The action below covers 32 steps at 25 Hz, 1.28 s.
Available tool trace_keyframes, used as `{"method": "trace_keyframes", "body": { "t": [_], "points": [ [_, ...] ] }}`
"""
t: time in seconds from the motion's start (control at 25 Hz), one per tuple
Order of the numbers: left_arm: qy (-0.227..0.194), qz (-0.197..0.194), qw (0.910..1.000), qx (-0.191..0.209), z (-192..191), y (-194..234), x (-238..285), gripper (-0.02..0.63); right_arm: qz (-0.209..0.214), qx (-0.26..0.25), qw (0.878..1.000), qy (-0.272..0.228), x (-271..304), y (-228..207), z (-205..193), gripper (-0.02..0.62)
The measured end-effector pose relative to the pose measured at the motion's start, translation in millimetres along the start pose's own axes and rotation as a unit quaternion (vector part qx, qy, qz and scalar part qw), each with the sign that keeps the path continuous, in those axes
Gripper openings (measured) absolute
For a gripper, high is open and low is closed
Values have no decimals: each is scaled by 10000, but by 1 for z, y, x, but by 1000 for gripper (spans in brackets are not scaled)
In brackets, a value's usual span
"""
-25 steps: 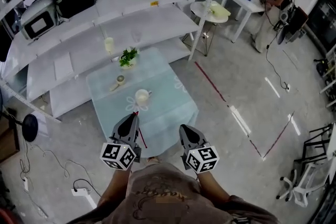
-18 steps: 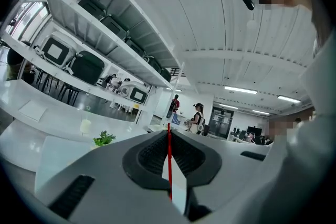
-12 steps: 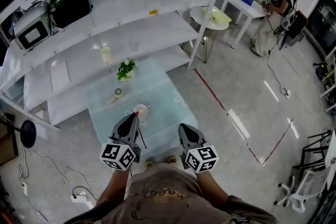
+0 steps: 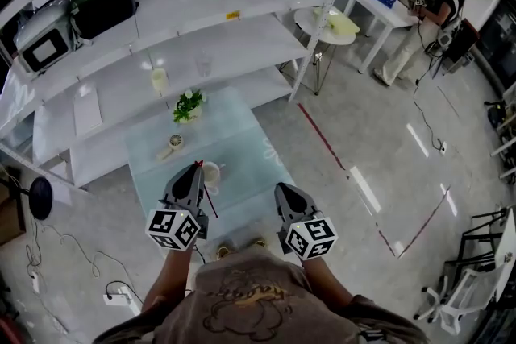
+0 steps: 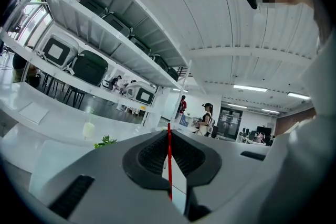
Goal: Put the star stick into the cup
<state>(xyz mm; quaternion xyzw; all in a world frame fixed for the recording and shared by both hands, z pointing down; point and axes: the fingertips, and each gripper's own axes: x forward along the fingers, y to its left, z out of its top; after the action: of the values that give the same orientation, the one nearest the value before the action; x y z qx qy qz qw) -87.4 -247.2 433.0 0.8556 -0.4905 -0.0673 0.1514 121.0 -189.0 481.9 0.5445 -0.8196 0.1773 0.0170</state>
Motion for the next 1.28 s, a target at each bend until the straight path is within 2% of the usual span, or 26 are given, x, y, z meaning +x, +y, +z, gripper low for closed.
{"method": "trace_keyframes", "body": {
  "t": [0.4,1.28],
  "points": [
    [-221,114,9997,19,4,27,46,32,65,80,9999,78,18,-16,2,2],
    [-277,380,9987,193,-10,94,125,32,-122,227,9992,313,30,-39,-17,2]
  ]
}}
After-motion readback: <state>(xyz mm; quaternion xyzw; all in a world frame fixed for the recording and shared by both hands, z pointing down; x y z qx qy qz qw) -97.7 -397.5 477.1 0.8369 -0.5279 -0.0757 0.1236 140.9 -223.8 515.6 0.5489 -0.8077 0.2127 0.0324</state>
